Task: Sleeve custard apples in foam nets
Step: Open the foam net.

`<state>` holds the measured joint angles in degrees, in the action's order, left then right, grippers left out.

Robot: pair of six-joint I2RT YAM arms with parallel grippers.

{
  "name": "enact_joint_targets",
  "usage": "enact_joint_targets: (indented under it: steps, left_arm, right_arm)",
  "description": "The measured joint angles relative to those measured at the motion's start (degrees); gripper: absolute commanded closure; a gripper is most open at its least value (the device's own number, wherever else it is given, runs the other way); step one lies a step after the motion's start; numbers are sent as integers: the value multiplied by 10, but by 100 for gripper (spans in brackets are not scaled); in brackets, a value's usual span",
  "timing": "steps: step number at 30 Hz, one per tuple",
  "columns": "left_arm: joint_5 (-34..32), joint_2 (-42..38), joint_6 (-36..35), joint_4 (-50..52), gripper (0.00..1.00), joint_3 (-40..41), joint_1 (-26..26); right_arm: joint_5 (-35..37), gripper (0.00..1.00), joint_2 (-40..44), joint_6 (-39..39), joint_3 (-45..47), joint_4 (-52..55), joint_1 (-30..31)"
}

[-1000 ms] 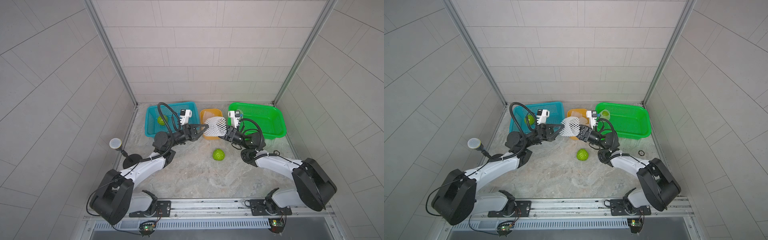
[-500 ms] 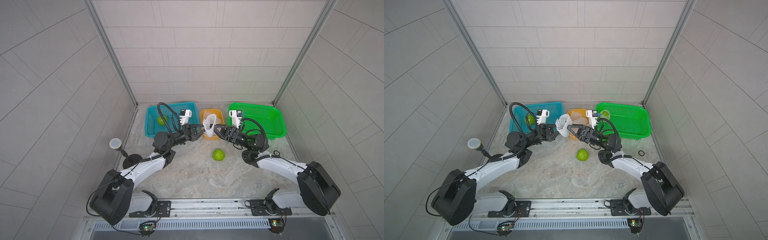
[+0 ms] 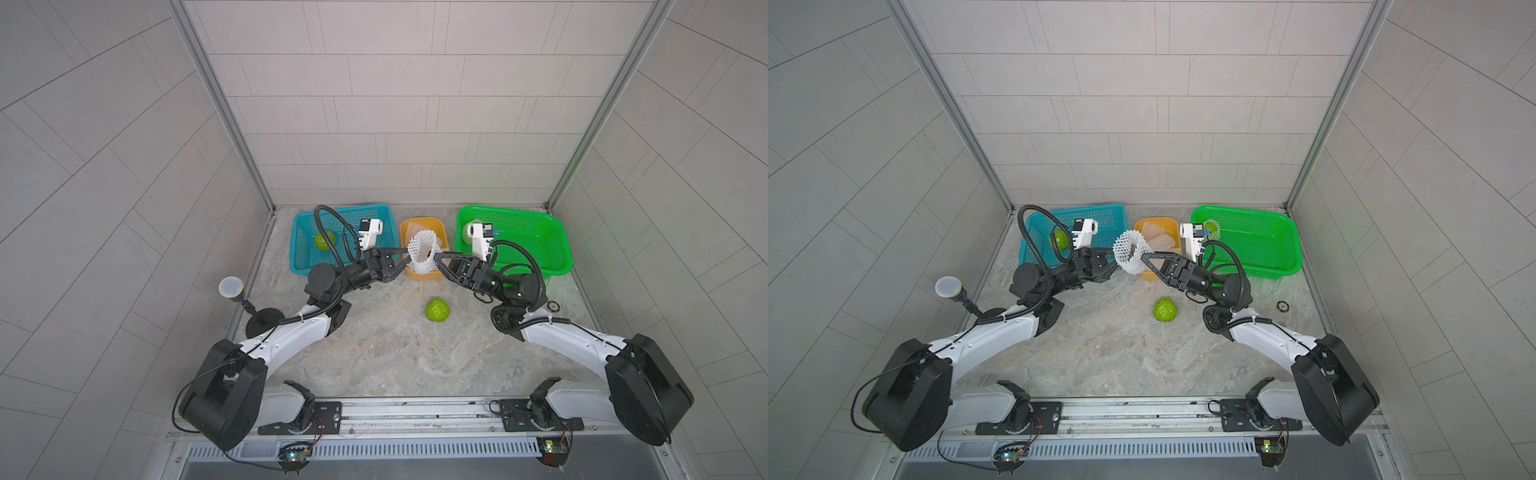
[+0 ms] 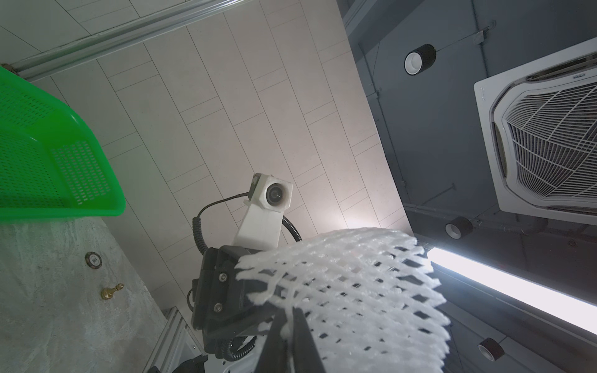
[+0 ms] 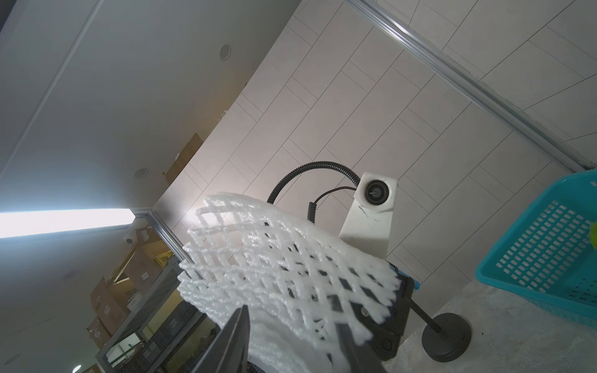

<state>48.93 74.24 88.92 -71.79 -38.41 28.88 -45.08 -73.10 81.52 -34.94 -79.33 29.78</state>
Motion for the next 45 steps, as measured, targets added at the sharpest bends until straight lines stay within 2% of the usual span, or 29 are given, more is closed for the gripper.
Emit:
enact_joint_targets:
  steps: [9, 18, 26, 35, 45]
  left_arm:
    - [-1, -1, 0, 0, 87, 1, 0]
    - [5, -2, 2, 0, 87, 9, 0]
    - [7, -2, 4, 0, 94, 20, 0]
    - [14, 42, 6, -5, 94, 24, 0]
    - [20, 101, -5, -4, 94, 26, 12]
  right_arm:
    - [1, 74, 9, 2, 22, 0, -9]
    - [-3, 82, 10, 9, 37, 1, -38]
    - [-21, 90, 15, 17, 52, 0, -66]
    - [-43, 91, 15, 27, 87, 0, -117]
    - [-74, 90, 14, 34, 125, 0, -148]
